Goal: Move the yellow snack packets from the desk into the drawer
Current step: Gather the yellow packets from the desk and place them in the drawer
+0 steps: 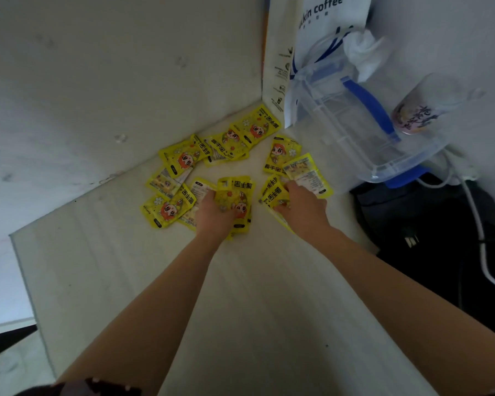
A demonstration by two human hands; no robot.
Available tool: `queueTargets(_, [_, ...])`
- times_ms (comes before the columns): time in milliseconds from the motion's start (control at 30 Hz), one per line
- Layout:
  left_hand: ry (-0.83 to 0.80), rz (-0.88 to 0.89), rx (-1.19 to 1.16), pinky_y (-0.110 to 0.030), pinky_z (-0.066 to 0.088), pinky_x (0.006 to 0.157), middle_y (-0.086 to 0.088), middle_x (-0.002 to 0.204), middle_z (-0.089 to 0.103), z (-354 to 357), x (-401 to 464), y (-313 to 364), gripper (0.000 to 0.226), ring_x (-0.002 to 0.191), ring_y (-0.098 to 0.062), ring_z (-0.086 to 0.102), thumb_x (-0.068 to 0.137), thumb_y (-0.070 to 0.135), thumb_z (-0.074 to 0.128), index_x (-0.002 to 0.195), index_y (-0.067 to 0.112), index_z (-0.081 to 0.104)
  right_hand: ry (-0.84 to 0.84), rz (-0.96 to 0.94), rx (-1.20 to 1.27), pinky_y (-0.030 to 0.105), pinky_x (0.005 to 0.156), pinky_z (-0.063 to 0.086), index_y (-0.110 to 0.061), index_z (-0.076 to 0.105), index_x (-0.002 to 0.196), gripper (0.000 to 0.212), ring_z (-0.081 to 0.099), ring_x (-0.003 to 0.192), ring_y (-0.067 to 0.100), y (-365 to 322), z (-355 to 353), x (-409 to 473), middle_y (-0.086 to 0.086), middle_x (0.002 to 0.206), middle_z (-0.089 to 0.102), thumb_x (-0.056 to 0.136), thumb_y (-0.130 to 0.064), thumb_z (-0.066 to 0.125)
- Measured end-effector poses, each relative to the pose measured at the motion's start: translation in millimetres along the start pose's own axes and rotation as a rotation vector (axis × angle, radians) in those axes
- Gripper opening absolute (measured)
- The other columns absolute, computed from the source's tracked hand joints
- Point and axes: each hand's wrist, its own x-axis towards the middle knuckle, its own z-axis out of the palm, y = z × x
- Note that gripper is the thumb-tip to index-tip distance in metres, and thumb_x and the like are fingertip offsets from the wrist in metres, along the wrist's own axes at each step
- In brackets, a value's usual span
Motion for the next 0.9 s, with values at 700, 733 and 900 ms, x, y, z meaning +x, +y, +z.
queueTargets(700, [-0.053,0.268,0.093,-0.031,0.049,0.067,0.001,0.088,0.064,-6,-193,-113,0.034,0.081,-0.022,0.061,0.075,0.021,0.077,0.098,0.013,0.053,0.086,0.108,0.389,0.041,0.078,0.053,-0.023,0.034,0.116,0.038,0.062,0.093,0.024,34,38,-250,0.005,0.108,0.065,0.09,-0.03,0.061])
queueTargets(733, [-0.068,0.269,0.095,-0.031,0.049,0.067,0.002,0.087,0.064,-7,-200,-120,0.035,0.081,-0.021,0.062,0.073,0.022,0.078,0.097,0.014,0.054,0.098,0.133,0.437,0.04,0.078,0.054,-0.026,0.033,0.117,0.041,0.064,0.092,0.023,34,43,-263,0.003,0.107,0.066,0.089,-0.029,0.063])
queueTargets(900, [-0.169,0.245,0.049,-0.047,0.057,0.068,0.006,0.082,0.067,-13,-234,-164,0.04,0.079,-0.02,0.066,0.062,0.032,0.083,0.089,0.024,0.055,0.195,0.26,0.635,0.034,0.071,0.055,-0.031,0.031,0.126,0.056,0.067,0.08,0.022,34,71,-330,-0.001,0.09,0.068,0.085,-0.023,0.069])
